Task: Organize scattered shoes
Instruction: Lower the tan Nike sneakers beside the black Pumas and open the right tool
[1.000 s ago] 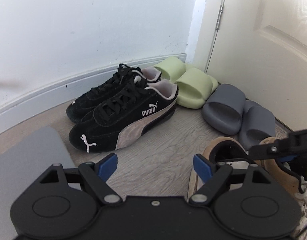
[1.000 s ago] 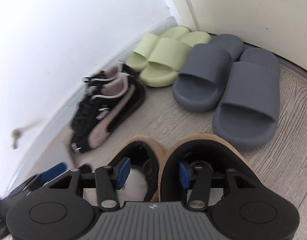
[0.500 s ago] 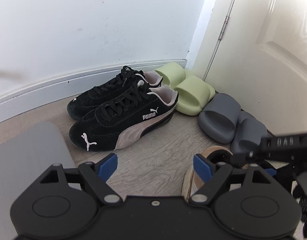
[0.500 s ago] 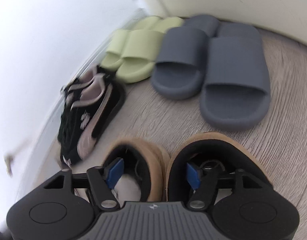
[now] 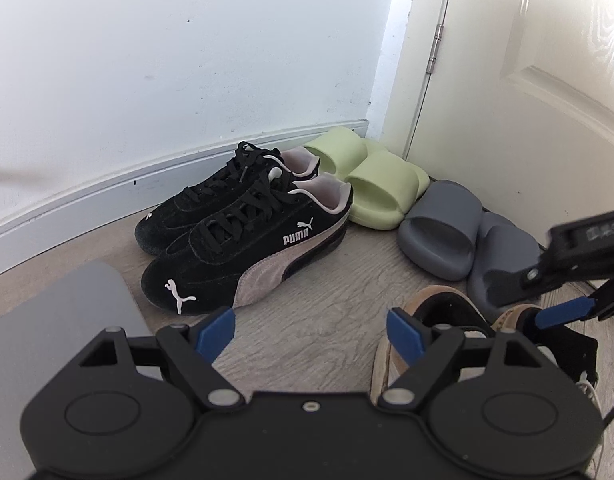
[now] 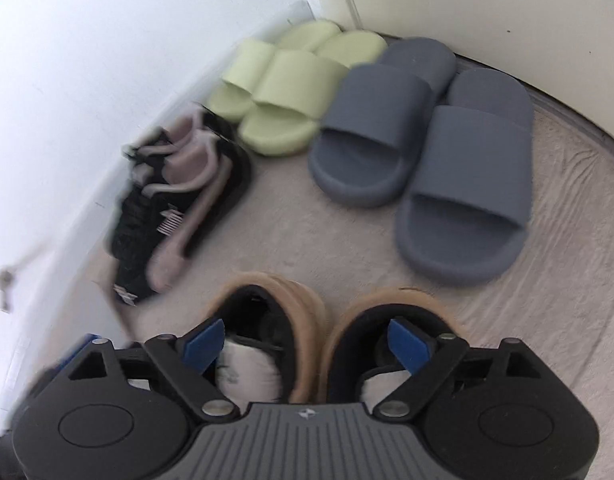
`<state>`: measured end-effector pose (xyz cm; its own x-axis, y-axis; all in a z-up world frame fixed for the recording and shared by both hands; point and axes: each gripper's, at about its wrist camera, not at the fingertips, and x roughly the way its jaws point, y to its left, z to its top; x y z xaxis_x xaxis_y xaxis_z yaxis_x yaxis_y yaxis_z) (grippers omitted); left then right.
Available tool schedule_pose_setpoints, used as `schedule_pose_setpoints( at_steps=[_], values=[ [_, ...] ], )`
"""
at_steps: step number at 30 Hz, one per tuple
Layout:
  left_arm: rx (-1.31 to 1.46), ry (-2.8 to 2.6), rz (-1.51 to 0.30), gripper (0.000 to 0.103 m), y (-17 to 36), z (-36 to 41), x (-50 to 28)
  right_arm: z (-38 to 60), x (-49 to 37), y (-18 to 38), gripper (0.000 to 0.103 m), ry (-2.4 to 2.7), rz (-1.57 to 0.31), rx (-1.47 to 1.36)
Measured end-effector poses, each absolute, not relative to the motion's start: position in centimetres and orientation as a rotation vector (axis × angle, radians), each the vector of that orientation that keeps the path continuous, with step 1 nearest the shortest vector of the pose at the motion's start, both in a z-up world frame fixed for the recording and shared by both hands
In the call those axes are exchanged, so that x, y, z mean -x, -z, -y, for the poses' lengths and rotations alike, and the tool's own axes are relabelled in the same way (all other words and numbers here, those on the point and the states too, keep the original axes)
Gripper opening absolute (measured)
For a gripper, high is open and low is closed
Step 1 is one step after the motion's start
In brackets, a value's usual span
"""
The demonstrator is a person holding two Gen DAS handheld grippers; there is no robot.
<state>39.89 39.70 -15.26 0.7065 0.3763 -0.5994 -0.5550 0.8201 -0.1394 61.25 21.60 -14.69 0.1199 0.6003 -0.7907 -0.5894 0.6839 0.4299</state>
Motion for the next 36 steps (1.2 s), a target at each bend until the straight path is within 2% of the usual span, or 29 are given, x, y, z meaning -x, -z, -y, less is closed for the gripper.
schedule_pose_setpoints(
  at_steps=[4, 7, 12, 14, 15, 16, 22, 24, 36],
  values=[
    [0.331, -0.537, -0.581, 0.083, 15.1, -40.0, -39.7, -17.3, -58.3, 13.8, 0.09, -0.915, -0.916, 0.074],
    [0.353, -0.537, -0.573, 0.083, 15.0, -40.4, -39.4, -13.9, -56.1, 15.0, 0.09, -0.954, -0.784, 0.252],
    [0.365, -0.532, -0.573, 0.084, 15.0, -40.4, -39.4, -9.7, -53.2, 18.1, 0.087, -0.953, -0.844, 0.343],
    [0.356, -0.532, -0.573, 0.084, 14.9, -40.2, -39.4, -8.9, -52.5, 19.0, 0.075, -0.939, -0.884, 0.328],
    [0.35, -0.532, -0.571, 0.084, 14.9, -40.1, -39.4, -8.6, -52.0, 19.3, 0.062, -0.935, -0.879, 0.292],
    [0.346, -0.532, -0.57, 0.084, 14.8, -40.0, -39.3, -8.3, -51.5, 19.6, 0.059, -0.929, -0.868, 0.251],
    [0.349, -0.525, -0.559, 0.084, 14.5, -40.2, -39.1, -9.2, -49.6, 19.9, 0.056, -0.883, -0.89, 0.065],
    [0.353, -0.525, -0.551, 0.083, 14.3, -40.4, -39.0, -10.8, -48.4, 19.8, 0.053, -0.923, -0.894, 0.076],
    [0.386, -0.553, -0.51, 0.084, 13.3, -42.1, -37.5, -16.1, -46.1, 18.1, 0.053, -0.879, -0.852, 0.146]
  ],
)
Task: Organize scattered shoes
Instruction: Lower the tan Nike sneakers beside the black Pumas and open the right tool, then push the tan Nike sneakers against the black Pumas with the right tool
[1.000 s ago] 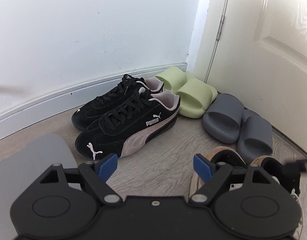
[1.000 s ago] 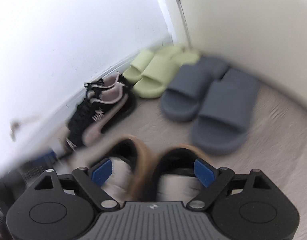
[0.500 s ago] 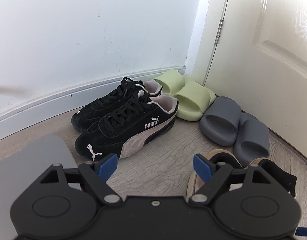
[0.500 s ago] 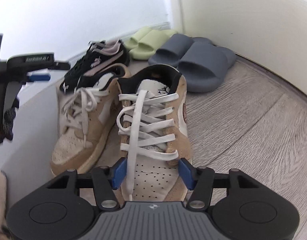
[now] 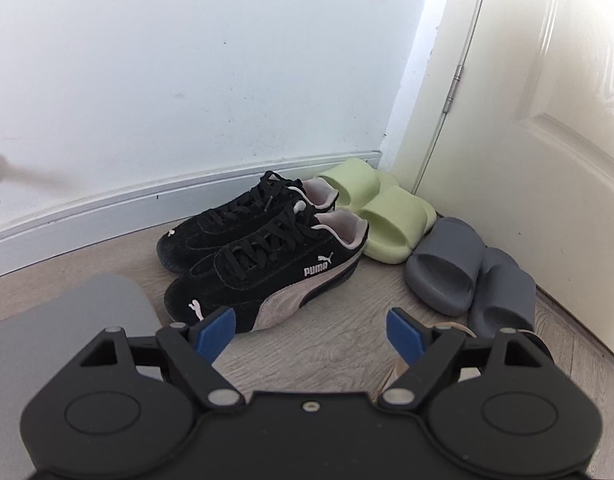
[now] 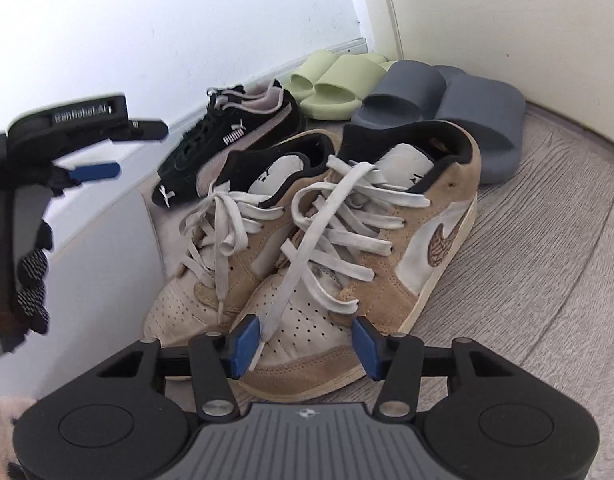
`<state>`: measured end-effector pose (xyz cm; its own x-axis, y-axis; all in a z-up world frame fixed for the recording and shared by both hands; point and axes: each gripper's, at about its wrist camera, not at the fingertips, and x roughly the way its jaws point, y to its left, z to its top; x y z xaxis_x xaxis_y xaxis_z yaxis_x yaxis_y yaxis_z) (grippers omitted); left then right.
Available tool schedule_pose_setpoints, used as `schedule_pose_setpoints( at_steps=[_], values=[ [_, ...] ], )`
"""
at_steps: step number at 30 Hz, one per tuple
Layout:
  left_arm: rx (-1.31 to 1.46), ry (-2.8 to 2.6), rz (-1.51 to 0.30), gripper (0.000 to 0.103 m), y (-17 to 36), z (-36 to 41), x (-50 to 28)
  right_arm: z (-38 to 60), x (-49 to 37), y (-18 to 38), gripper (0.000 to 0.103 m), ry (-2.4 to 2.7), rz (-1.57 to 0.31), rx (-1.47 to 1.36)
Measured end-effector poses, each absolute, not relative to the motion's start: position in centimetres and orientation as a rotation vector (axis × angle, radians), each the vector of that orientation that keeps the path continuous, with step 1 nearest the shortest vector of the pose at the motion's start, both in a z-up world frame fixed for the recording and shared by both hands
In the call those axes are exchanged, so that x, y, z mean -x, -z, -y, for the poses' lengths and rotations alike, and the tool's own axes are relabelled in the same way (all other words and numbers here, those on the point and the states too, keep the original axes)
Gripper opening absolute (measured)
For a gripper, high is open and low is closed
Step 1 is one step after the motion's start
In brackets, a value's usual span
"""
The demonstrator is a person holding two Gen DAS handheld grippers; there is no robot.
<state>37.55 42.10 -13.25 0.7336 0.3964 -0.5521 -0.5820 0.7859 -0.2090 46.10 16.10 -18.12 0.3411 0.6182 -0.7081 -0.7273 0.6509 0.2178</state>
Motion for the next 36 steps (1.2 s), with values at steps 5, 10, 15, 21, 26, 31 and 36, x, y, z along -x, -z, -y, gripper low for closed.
schedule_pose_setpoints(
  at_steps=[5, 10, 15, 21, 26, 31, 36],
  values=[
    [0.355, -0.609, -0.481, 0.084, 12.5, -43.2, -36.6, -17.9, -41.8, 16.6, 0.046, -1.063, -0.778, 0.175],
    [0.435, -0.644, -0.453, 0.083, 12.4, -45.3, -35.4, -22.7, -39.7, 19.8, 0.004, -1.246, -0.923, 0.172],
    [0.462, -0.668, -0.446, 0.083, 12.4, -46.5, -34.7, -24.7, -39.9, 21.4, 0.0, -1.212, -0.971, 0.187],
    [0.481, -0.695, -0.454, 0.083, 12.8, -47.1, -34.4, -26.6, -40.8, 21.5, 0.0, -1.196, -0.921, 0.209],
    [0.436, -0.708, -0.45, 0.083, 12.5, -46.9, -34.2, -28.9, -43.1, 21.5, 0.0, -1.16, -0.88, 0.227],
    [0.432, -0.703, -0.467, 0.083, 12.9, -46.9, -34.5, -28.8, -45.8, 19.8, 0.006, -1.101, -0.857, 0.156],
    [0.432, -0.704, -0.47, 0.084, 13.0, -47.0, -34.6, -21.4, -45.3, 14.3, 0.015, -0.949, -0.707, -0.022]
  ],
)
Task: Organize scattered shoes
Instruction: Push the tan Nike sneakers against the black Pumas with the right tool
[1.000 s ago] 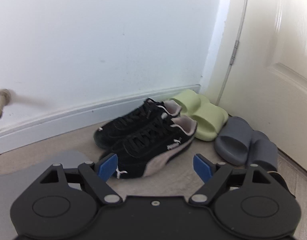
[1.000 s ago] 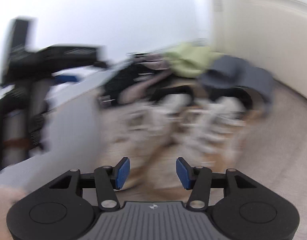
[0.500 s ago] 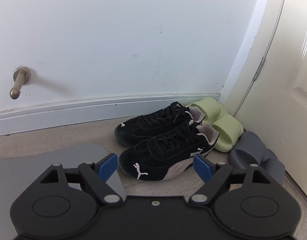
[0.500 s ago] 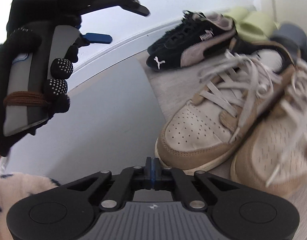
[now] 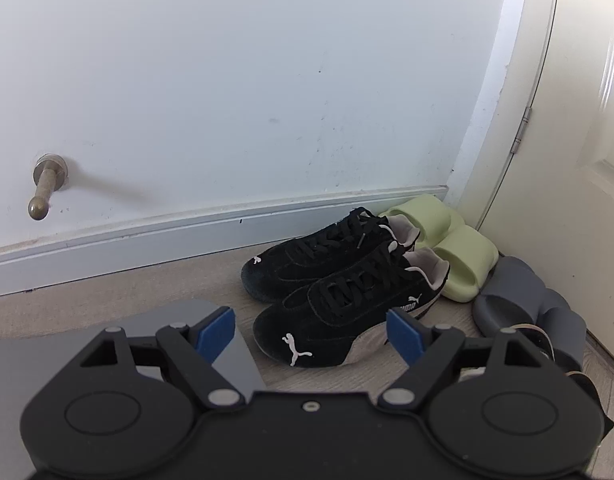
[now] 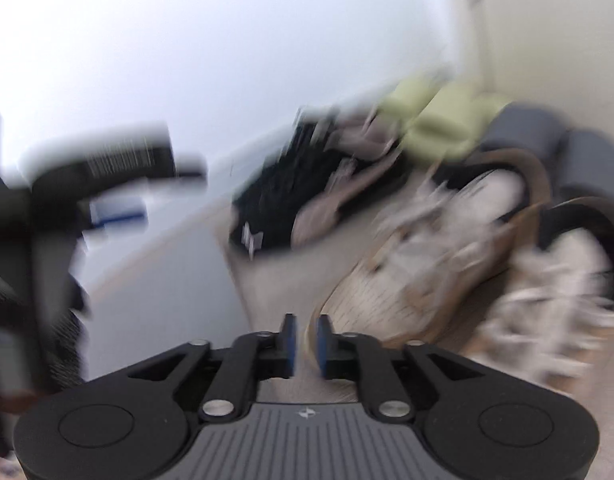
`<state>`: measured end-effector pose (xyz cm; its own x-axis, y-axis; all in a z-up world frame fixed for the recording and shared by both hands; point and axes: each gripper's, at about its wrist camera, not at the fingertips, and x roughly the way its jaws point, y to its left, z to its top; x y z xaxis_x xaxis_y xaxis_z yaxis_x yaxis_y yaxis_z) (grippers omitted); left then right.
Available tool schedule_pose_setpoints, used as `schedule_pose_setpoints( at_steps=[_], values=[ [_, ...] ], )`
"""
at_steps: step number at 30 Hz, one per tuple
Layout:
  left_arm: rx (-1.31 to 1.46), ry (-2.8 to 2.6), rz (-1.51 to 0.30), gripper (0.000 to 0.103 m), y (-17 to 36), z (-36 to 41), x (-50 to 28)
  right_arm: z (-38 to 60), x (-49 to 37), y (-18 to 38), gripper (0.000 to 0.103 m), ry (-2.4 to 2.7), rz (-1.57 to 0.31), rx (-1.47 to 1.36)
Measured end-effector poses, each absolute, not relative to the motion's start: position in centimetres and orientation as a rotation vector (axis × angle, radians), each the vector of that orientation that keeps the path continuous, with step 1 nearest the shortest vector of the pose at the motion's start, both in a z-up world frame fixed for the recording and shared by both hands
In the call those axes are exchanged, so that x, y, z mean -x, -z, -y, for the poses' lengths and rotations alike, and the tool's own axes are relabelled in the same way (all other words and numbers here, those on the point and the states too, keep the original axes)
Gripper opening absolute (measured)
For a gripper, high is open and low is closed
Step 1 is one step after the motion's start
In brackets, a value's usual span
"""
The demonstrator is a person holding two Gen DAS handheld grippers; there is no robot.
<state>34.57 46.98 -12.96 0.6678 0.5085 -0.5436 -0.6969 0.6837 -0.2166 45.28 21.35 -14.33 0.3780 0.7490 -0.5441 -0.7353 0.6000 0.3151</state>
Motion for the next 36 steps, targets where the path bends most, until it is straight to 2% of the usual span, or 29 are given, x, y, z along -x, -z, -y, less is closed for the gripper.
schedule_pose_setpoints(
  at_steps=[4, 9, 14, 15, 19, 36],
  values=[
    [0.464, -0.702, -0.46, 0.084, 12.9, -47.0, -34.4, -15.5, -46.9, 14.1, 0.017, -0.618, -0.696, -0.032],
    [0.45, -0.684, -0.458, 0.084, 12.8, -46.5, -34.6, -13.3, -49.8, 19.8, 0.014, -0.495, -0.847, 0.13],
    [0.446, -0.672, -0.459, 0.084, 12.8, -46.2, -34.7, -15.4, -50.2, 21.5, 0.014, -0.601, -0.803, 0.286],
    [0.454, -0.668, -0.456, 0.084, 12.8, -46.2, -34.7, -15.9, -50.1, 21.6, 0.009, -0.63, -0.795, 0.311],
    [0.483, -0.665, -0.469, 0.084, 13.2, -46.6, -34.8, -18.9, -49.6, 21.8, 0.003, -0.668, -0.726, 0.495],
    [0.507, -0.645, -0.486, 0.084, 13.6, -46.6, -35.0, -26.1, -47.5, 22.0, 0.002, -0.837, -0.67, 0.579]
  ],
)
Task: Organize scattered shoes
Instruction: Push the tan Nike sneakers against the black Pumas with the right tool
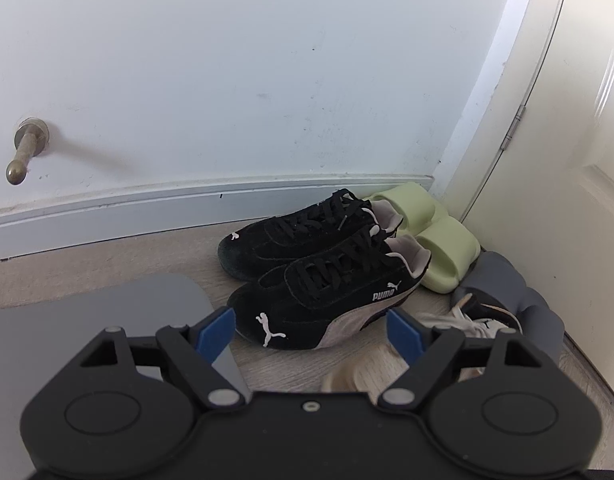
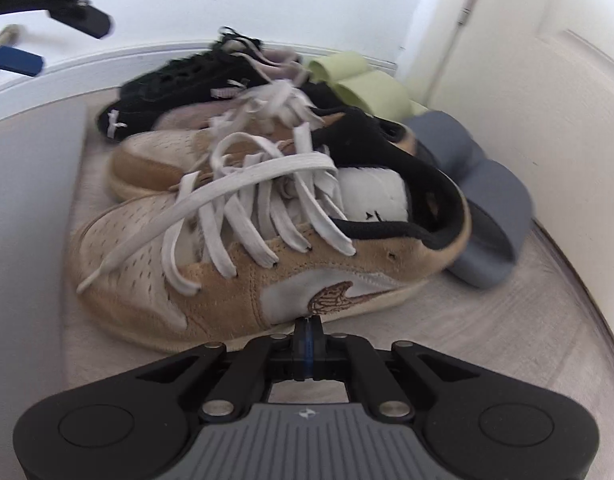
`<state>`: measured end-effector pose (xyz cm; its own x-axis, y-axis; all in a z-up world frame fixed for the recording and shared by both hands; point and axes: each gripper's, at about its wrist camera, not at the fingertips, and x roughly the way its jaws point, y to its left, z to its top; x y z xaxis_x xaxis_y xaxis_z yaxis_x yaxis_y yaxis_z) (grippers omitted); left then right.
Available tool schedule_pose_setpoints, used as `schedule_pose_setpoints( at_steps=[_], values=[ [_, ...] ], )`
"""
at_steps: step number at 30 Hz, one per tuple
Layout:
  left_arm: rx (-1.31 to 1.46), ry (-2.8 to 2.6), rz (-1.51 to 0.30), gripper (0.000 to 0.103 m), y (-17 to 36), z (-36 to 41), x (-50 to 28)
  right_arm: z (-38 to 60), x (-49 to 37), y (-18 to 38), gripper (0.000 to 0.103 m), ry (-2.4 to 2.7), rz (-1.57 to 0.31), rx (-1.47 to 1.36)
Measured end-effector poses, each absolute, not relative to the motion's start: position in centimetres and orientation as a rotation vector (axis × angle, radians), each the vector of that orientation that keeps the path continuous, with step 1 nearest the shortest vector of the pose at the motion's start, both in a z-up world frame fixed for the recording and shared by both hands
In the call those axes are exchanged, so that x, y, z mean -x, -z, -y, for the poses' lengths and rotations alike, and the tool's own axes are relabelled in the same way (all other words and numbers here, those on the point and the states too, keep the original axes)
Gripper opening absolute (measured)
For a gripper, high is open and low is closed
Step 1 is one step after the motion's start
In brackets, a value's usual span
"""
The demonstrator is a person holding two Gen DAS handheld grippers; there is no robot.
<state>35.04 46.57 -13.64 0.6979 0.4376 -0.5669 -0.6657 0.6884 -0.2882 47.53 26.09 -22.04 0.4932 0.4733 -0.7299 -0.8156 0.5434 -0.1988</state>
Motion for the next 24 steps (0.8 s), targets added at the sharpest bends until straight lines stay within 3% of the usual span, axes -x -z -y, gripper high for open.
schedule_pose_setpoints(
  at_steps=[11, 14, 24],
  values=[
    [0.479, -0.646, -0.492, 0.084, 13.8, -45.7, -35.2, -24.7, -49.9, 20.8, 0.008, -0.6, -0.79, 0.374],
    [0.479, -0.642, -0.492, 0.084, 13.8, -45.6, -35.3, -25.3, -50.2, 21.2, 0.008, -0.504, -0.734, 0.439],
    [0.502, -0.637, -0.503, 0.084, 14.1, -45.8, -35.6, -26.5, -52.4, 21.6, 0.003, -0.46, -0.705, 0.462]
  ],
)
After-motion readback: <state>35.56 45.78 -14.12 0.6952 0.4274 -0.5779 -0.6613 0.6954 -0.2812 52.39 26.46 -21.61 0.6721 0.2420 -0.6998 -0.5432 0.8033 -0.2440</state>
